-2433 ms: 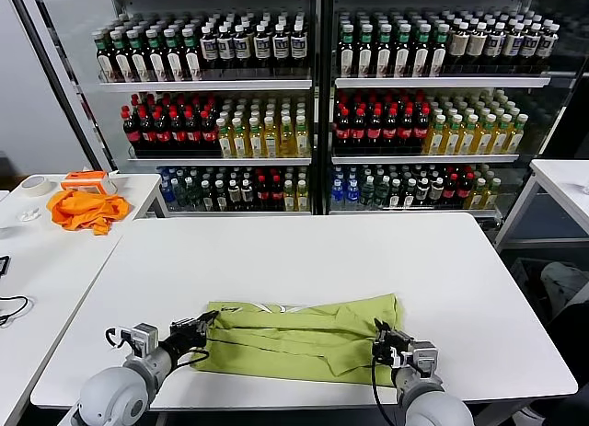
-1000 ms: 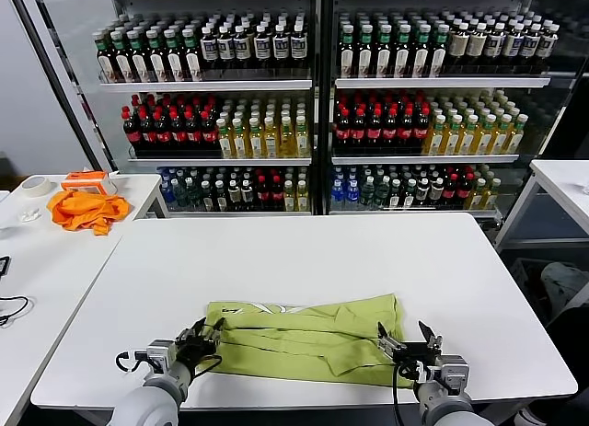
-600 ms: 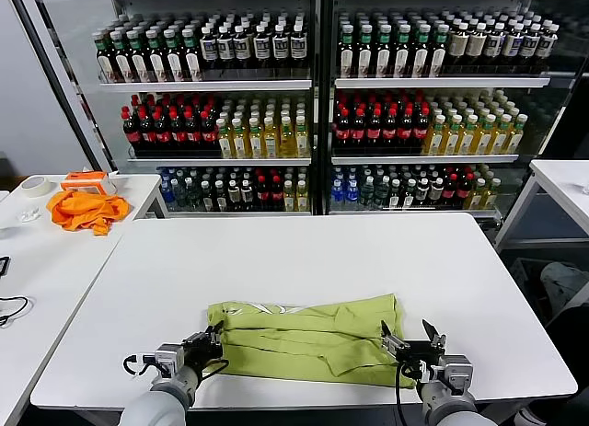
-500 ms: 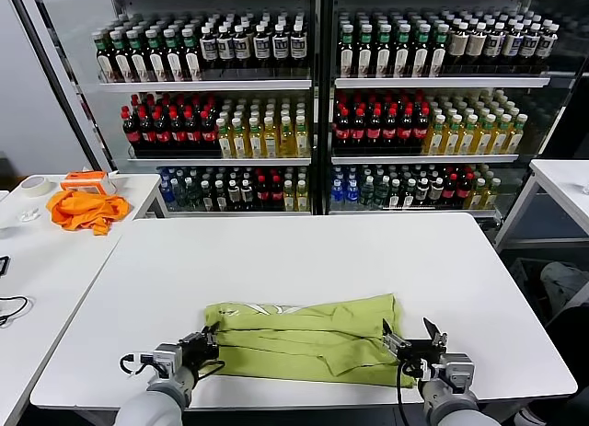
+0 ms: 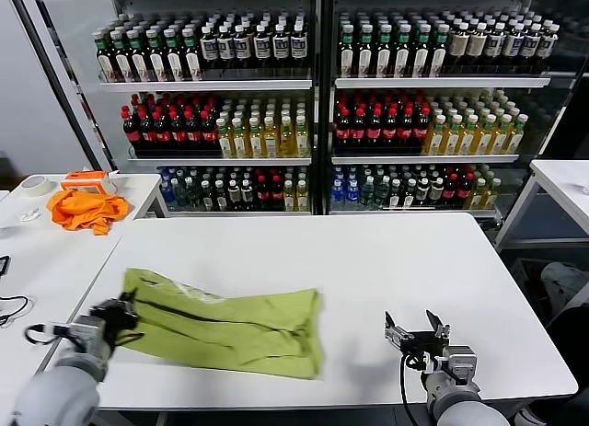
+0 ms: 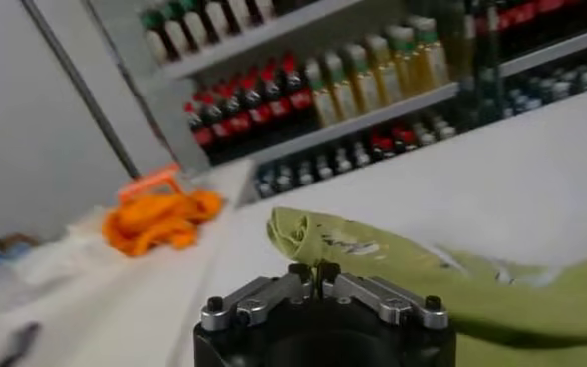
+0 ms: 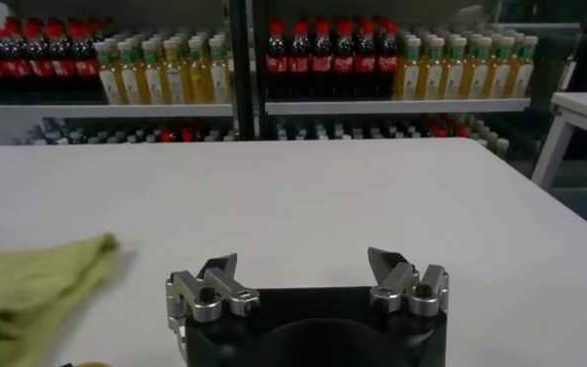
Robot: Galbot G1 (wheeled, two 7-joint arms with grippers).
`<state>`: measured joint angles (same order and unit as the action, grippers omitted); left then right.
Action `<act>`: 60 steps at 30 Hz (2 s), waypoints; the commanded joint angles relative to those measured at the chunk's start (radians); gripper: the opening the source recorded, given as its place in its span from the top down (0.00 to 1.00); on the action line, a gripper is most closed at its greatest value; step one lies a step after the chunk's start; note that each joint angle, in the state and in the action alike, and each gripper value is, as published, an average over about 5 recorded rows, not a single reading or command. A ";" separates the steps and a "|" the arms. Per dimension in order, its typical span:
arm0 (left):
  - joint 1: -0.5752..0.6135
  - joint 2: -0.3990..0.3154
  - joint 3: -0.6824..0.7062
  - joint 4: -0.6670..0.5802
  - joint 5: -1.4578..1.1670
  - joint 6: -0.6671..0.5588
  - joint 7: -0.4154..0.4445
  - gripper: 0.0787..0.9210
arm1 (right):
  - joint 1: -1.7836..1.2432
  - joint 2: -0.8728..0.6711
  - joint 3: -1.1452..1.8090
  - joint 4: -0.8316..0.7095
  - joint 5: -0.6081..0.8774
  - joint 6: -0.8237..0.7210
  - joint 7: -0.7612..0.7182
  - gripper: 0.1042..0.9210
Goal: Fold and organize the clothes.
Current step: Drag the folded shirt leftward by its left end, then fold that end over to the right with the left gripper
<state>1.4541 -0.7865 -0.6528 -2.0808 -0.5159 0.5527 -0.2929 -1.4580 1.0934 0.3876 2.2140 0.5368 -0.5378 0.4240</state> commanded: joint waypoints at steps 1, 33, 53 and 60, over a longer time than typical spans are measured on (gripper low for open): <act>-0.009 0.003 -0.006 -0.148 -0.252 0.025 -0.020 0.97 | -0.003 -0.015 0.012 0.004 0.003 0.001 -0.002 0.12; -0.239 -0.235 0.479 -0.062 -0.332 0.026 -0.103 0.97 | -0.046 0.016 0.046 0.032 -0.022 -0.008 0.002 0.12; -0.318 -0.356 0.552 0.054 -0.362 0.025 -0.112 0.97 | -0.056 0.024 0.050 0.020 -0.040 -0.007 0.001 0.12; -0.311 -0.424 0.546 -0.001 -0.586 0.021 -0.147 0.89 | -0.040 0.021 0.039 0.012 -0.039 -0.007 0.000 0.12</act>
<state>1.1520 -1.1304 -0.1221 -2.0587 -0.9003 0.5782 -0.4149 -1.5013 1.1135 0.4283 2.2272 0.4986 -0.5454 0.4242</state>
